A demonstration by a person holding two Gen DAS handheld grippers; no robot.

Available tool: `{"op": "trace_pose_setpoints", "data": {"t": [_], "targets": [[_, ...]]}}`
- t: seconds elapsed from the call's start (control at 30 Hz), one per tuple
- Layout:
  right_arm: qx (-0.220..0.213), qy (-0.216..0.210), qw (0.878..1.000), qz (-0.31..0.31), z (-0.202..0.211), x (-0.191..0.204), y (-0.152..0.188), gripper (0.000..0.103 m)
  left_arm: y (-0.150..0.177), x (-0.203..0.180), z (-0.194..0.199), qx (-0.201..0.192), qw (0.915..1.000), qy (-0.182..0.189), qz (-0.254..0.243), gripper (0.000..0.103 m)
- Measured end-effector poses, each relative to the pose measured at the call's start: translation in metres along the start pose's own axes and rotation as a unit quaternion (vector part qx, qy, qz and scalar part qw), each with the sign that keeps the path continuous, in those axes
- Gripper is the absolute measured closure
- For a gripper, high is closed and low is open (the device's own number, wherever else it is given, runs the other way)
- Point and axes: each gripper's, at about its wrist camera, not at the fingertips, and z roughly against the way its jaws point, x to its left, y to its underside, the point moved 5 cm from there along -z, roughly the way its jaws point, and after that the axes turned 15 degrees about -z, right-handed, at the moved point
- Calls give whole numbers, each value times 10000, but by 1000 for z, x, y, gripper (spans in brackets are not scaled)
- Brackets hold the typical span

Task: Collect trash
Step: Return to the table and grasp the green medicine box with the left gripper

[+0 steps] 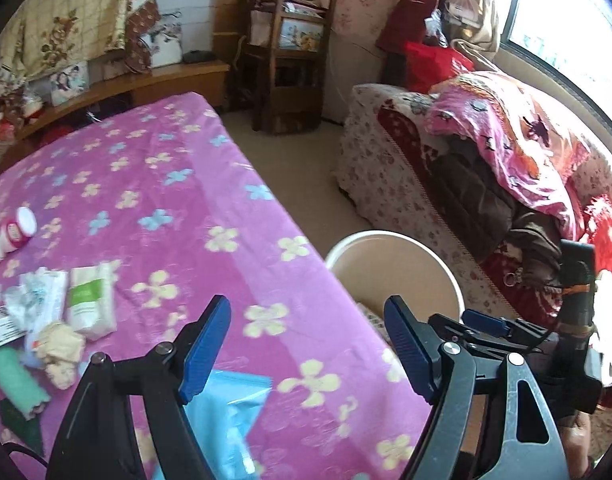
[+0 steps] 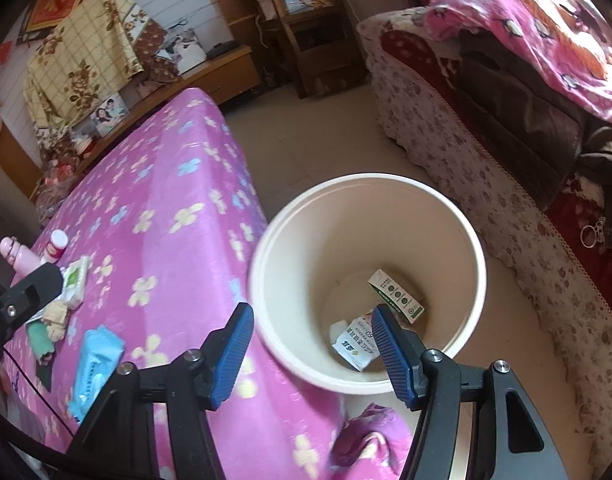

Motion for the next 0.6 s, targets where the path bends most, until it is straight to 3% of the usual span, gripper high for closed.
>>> {"op": "trace_pose_setpoints", "data": {"t": [0.37, 0.6], "targets": [[109, -391, 9975, 582, 13, 79, 32, 38, 33, 56, 49, -91, 9984, -468, 305, 24], [359, -729, 9918, 983, 9, 135, 61, 38, 70, 111, 77, 4, 9936, -879, 715, 24]]}}
